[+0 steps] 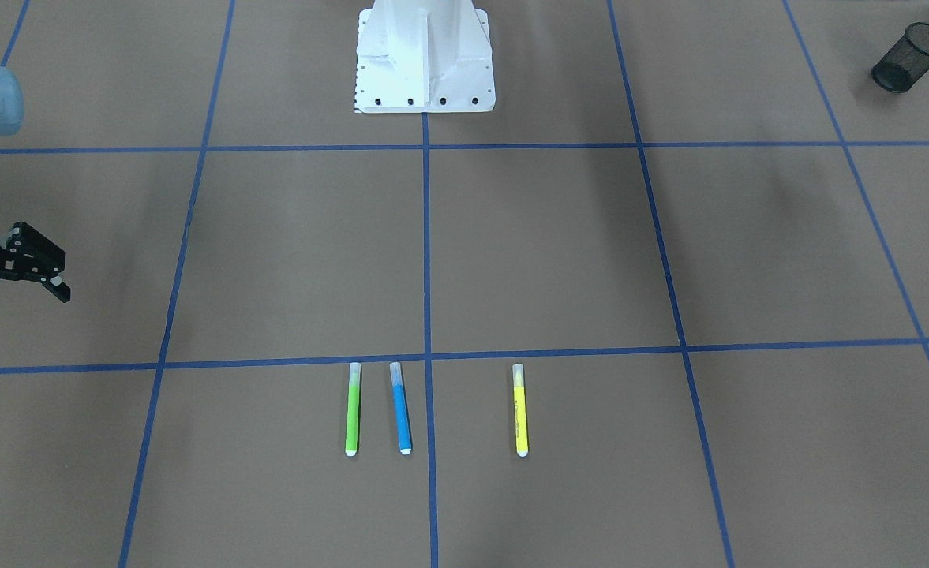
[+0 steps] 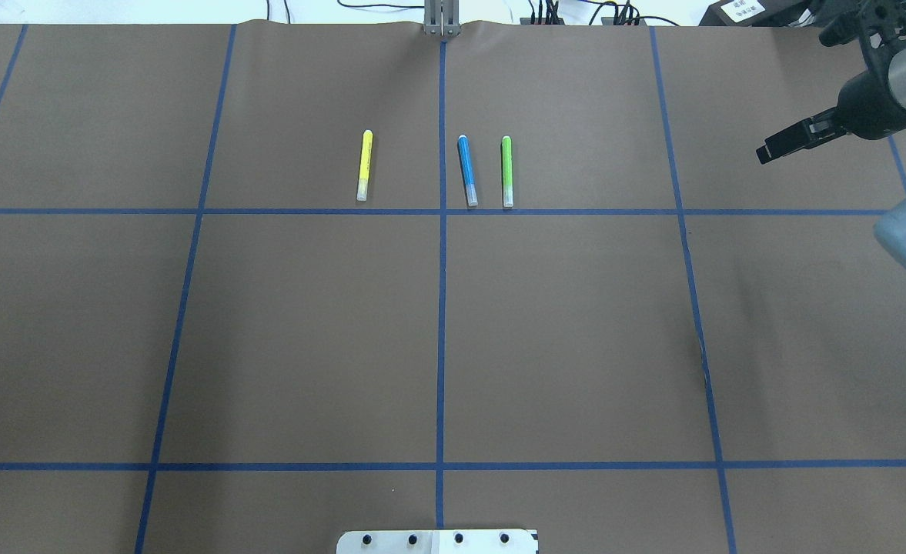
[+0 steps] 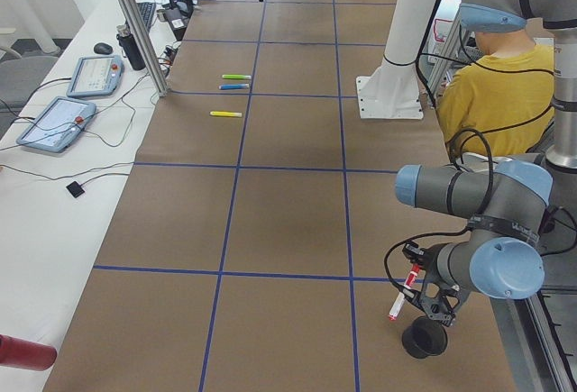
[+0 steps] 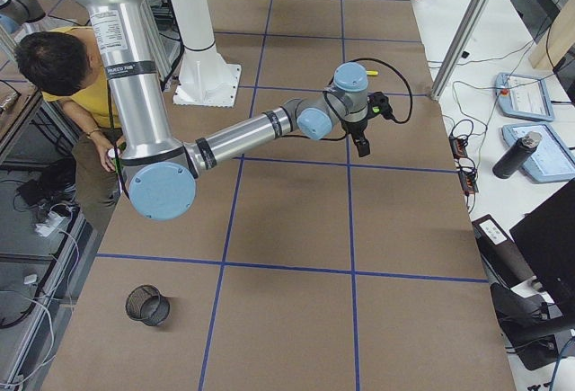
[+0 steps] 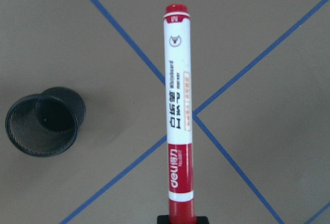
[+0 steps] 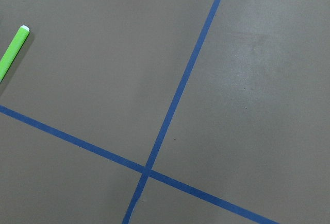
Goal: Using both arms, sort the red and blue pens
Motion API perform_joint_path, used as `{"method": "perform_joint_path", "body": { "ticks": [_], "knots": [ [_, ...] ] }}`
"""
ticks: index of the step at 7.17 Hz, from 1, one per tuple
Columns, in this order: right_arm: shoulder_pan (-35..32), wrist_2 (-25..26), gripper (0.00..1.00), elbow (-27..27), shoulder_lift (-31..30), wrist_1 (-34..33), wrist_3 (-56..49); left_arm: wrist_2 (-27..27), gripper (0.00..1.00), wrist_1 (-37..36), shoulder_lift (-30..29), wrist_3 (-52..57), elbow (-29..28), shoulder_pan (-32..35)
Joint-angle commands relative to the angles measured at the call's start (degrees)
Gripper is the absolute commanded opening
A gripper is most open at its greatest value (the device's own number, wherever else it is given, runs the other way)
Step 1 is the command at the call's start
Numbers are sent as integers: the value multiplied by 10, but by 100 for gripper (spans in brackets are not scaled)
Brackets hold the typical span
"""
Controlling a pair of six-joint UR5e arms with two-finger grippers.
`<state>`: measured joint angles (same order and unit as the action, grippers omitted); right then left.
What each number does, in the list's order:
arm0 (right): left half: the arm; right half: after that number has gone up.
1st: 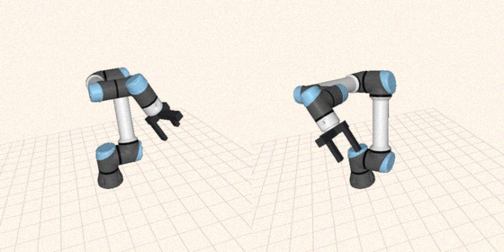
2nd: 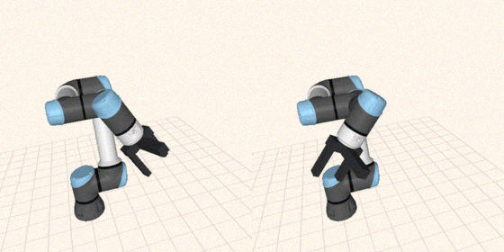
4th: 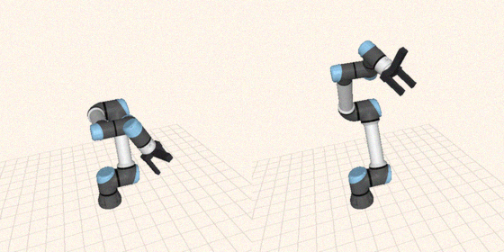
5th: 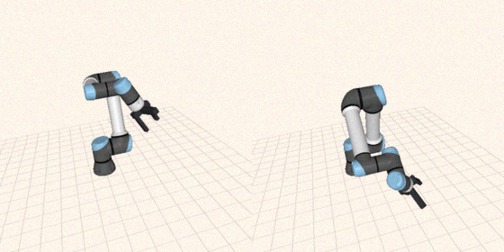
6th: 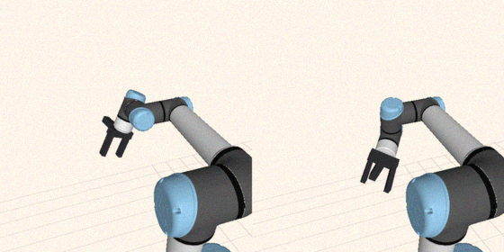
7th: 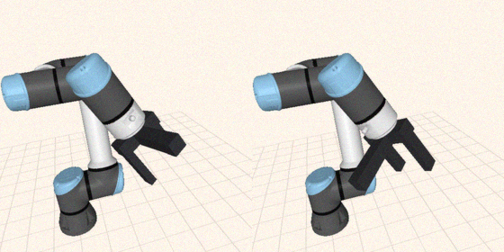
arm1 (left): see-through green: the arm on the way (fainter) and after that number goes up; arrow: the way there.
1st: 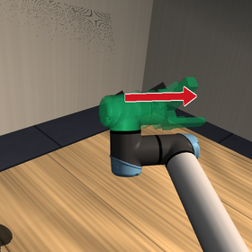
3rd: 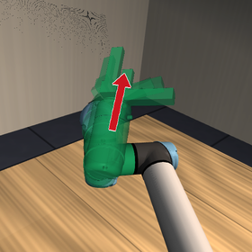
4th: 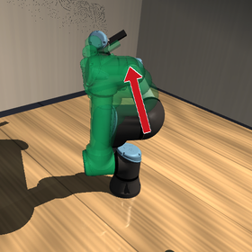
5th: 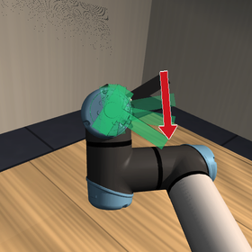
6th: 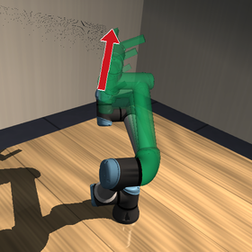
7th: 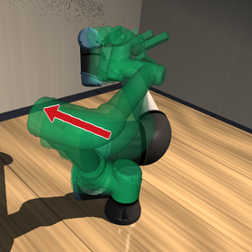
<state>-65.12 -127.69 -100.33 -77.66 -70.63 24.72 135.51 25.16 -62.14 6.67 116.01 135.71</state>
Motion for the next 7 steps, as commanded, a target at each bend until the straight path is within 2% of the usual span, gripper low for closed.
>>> {"method": "perform_joint_path", "body": {
  "ticks": [1, 3, 7],
  "knots": [
    [0, 0, 100, 0, 0, 0, 2, 0, 0, -69, 0, -4, -58, 40],
    [0, 1, 100, 0, 0, 1, 1, -1, 0, -65, -10, -4, -158, 57],
    [0, 1, 100, -1, 1, 1, 1, -2, 0, -40, -42, 0, -296, 58]
  ]
}}
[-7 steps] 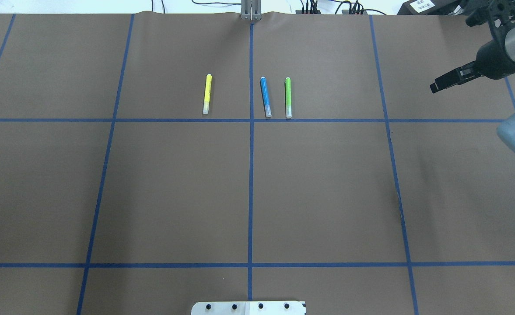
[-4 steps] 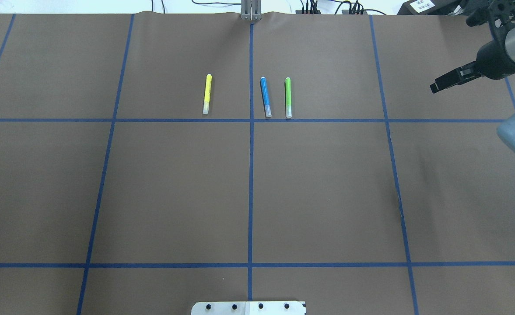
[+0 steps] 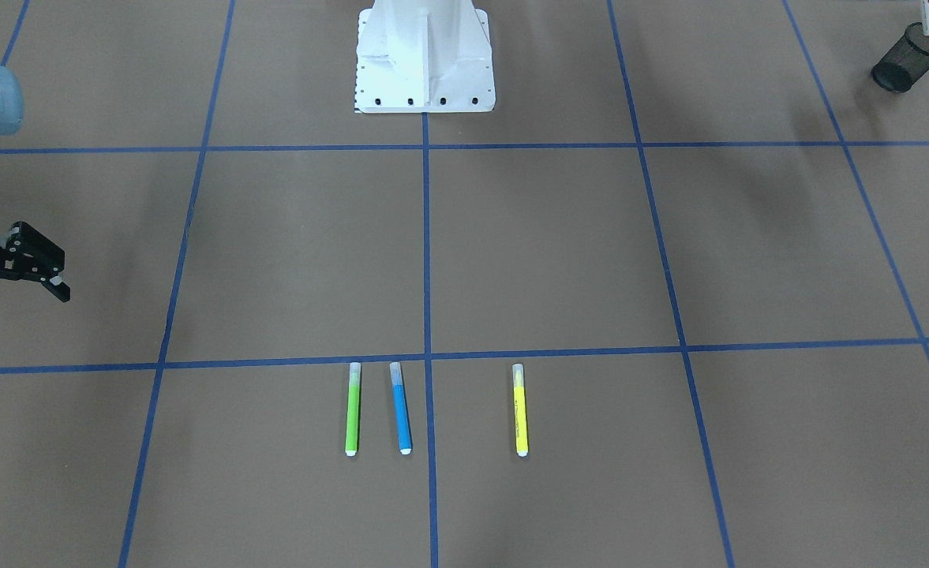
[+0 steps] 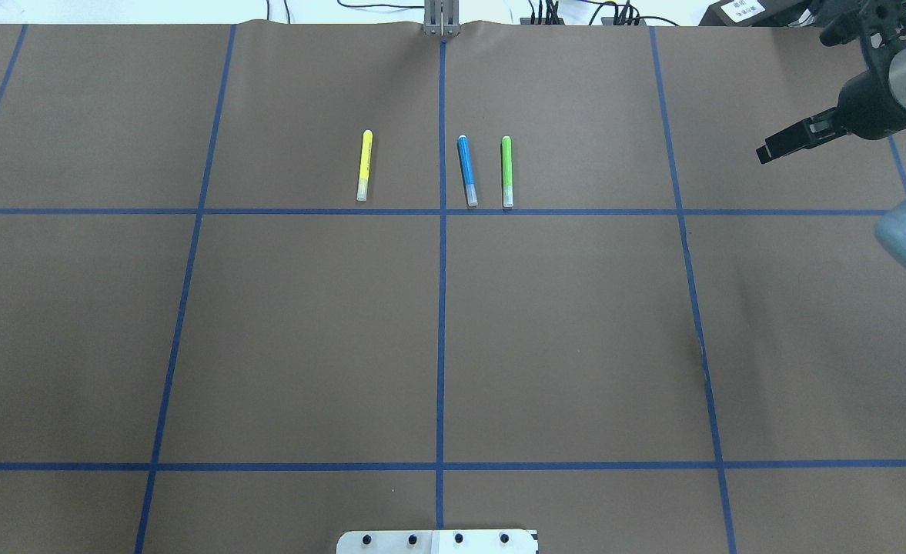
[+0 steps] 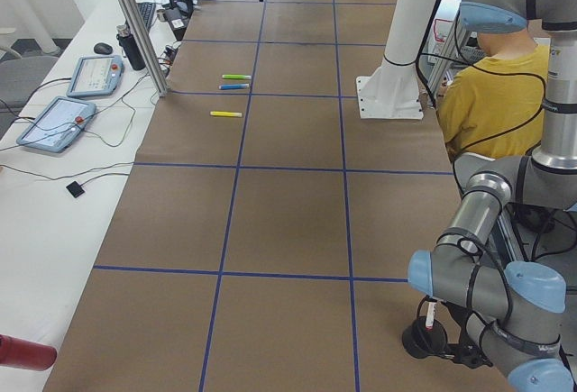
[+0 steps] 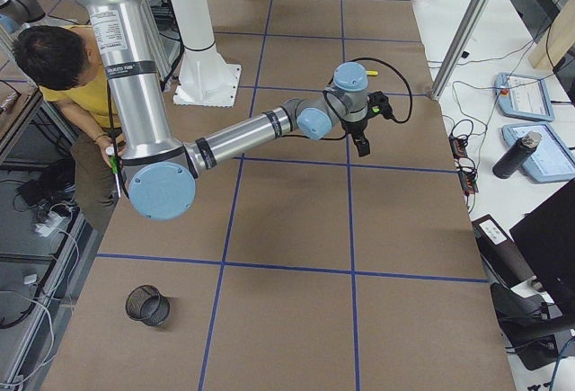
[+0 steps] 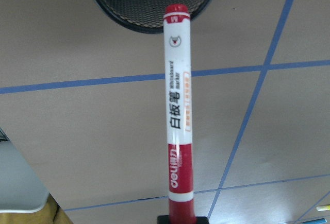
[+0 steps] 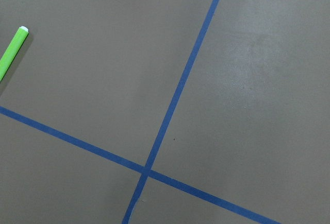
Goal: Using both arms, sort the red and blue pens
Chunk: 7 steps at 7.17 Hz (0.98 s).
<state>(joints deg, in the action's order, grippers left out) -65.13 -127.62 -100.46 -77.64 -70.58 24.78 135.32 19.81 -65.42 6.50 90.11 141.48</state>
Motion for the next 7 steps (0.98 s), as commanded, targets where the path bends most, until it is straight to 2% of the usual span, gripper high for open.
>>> {"method": "perform_joint_path", "body": {
  "ticks": [1, 4, 5, 6, 7],
  "knots": [
    [0, 0, 100, -1, 0, 0, 0, -1, 0, 17, -25, 3, -63, 0],
    [0, 3, 100, -4, 0, 0, 0, -1, 0, 72, -49, 3, -148, 1],
    [0, 3, 100, -4, 0, 0, 0, -1, 27, 73, -51, 4, -151, 0],
    [0, 3, 100, -4, 0, 1, 0, -1, 99, 73, -52, 4, -151, 0],
    [0, 3, 100, -4, 1, 1, 0, 0, 100, 73, -53, 4, -151, 1]
  ]
}}
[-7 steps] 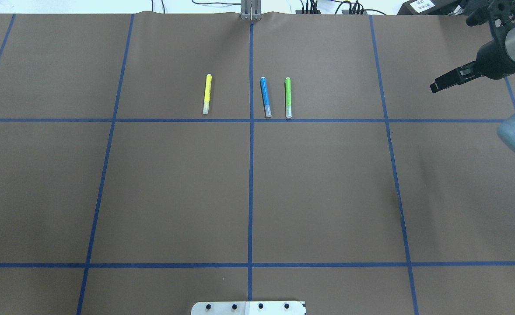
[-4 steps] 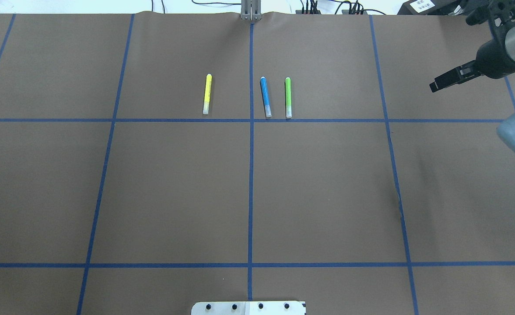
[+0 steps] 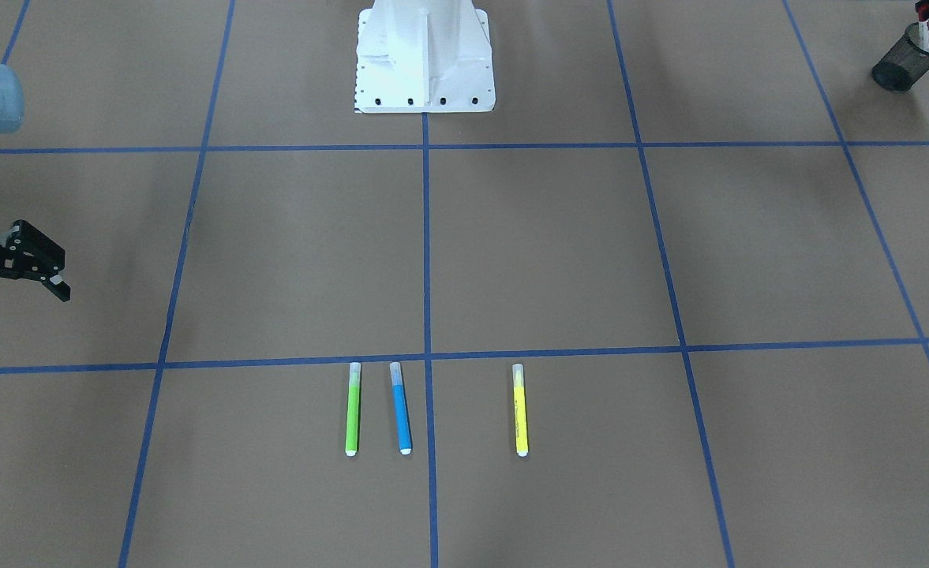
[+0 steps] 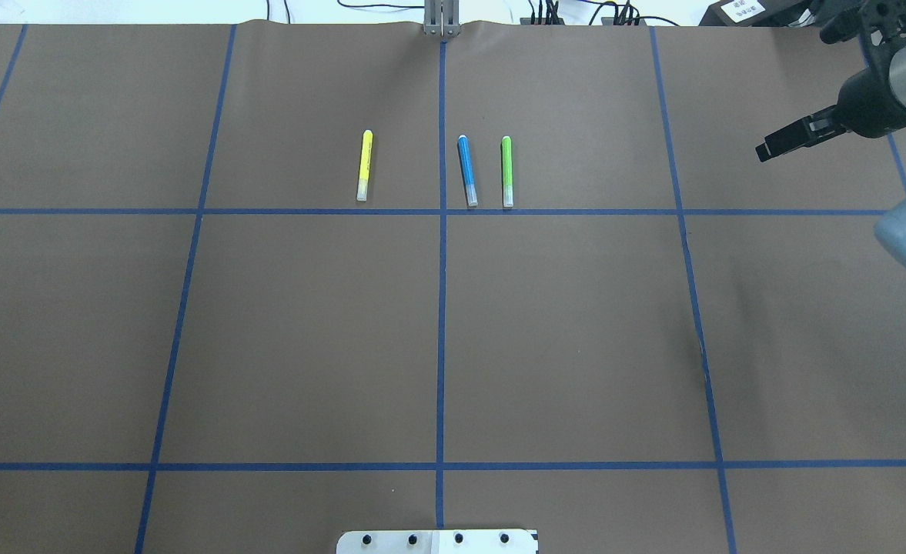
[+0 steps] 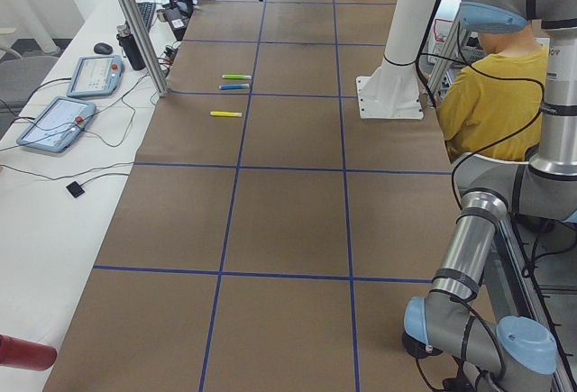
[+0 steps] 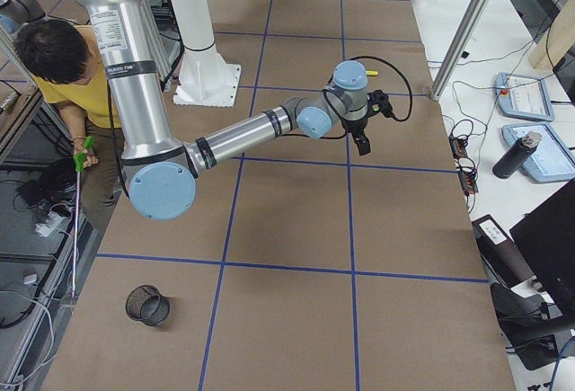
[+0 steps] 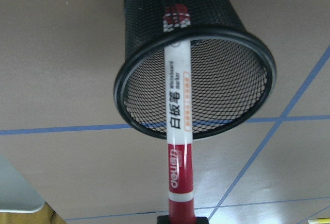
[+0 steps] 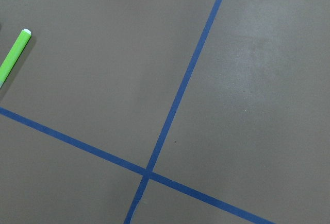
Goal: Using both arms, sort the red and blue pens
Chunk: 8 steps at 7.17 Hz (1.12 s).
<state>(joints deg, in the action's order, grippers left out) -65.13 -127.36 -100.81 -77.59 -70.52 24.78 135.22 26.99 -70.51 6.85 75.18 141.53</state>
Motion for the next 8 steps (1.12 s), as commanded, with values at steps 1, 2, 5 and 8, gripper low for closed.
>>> {"method": "perform_joint_path", "body": {
  "ticks": [1, 2, 5, 8],
  "knots": [
    [0, 0, 100, 0, 1, -1, 0, 2, 100, 0, -4, 0, 0, 1],
    [0, 0, 100, -1, 1, -1, 0, 3, 100, -1, -10, 0, 1, 0],
    [0, 0, 100, 0, 1, -1, 0, -1, 100, 4, -44, 16, 35, 1],
    [0, 1, 100, 3, 1, -1, 0, 1, 100, 123, -45, 19, 156, -4]
  ]
}}
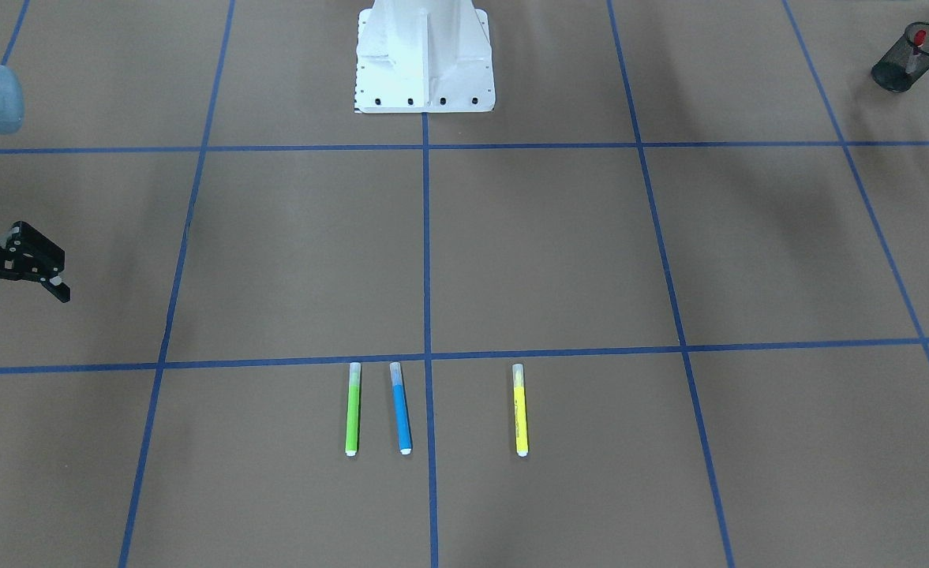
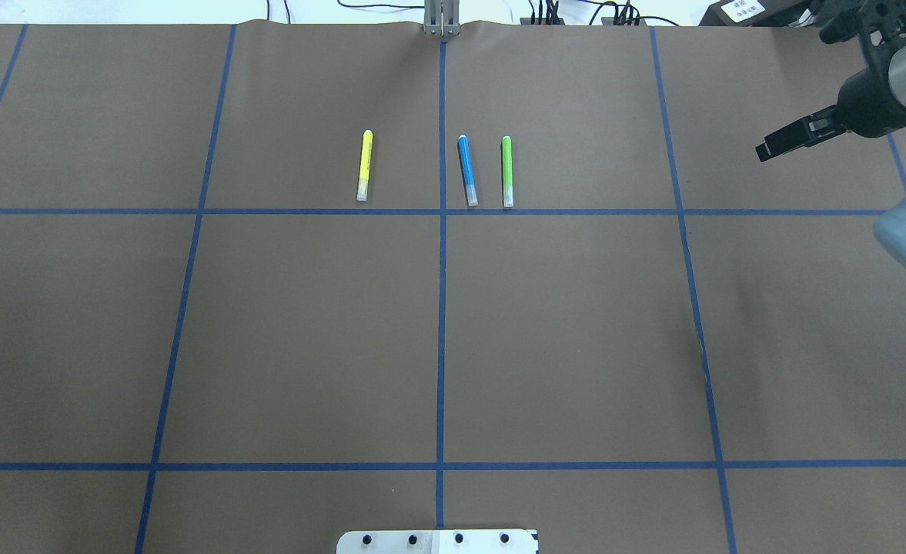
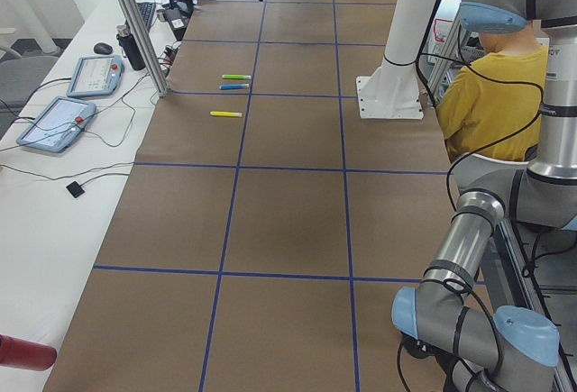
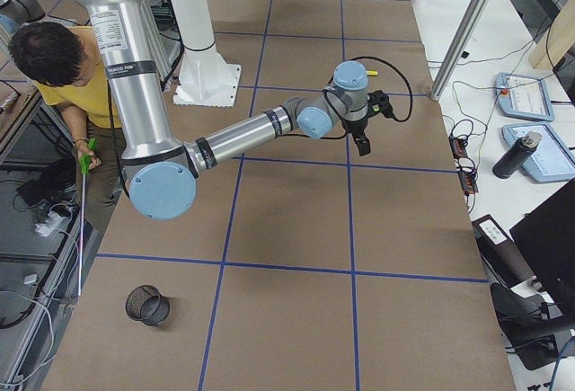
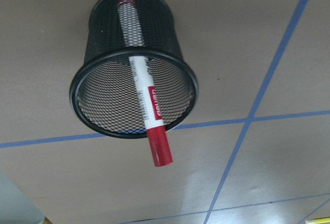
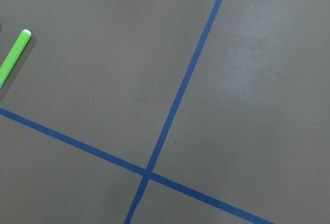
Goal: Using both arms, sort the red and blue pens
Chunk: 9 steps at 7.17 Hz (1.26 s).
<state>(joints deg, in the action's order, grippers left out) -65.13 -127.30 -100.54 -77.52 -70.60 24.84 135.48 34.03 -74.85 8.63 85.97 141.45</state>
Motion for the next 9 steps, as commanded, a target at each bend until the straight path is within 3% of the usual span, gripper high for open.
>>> {"method": "perform_joint_path", "body": {
  "ticks": [1, 4, 6, 8, 9],
  "knots": [
    [0, 0, 100, 2, 0, -1, -1, -3, 100, 99, 0, 22, 79, -24],
    [0, -1, 100, 3, -2, -2, 0, -2, 100, 271, 0, 33, 128, -146],
    [1, -1, 100, 7, -2, -2, 6, -6, 100, 392, 1, 32, 154, -266],
    [2, -2, 100, 6, 0, -1, 25, -7, 100, 477, -4, 30, 170, -374],
    [3, -2, 100, 6, 1, -1, 29, -7, 100, 483, -26, 25, 174, -434]
  ]
}}
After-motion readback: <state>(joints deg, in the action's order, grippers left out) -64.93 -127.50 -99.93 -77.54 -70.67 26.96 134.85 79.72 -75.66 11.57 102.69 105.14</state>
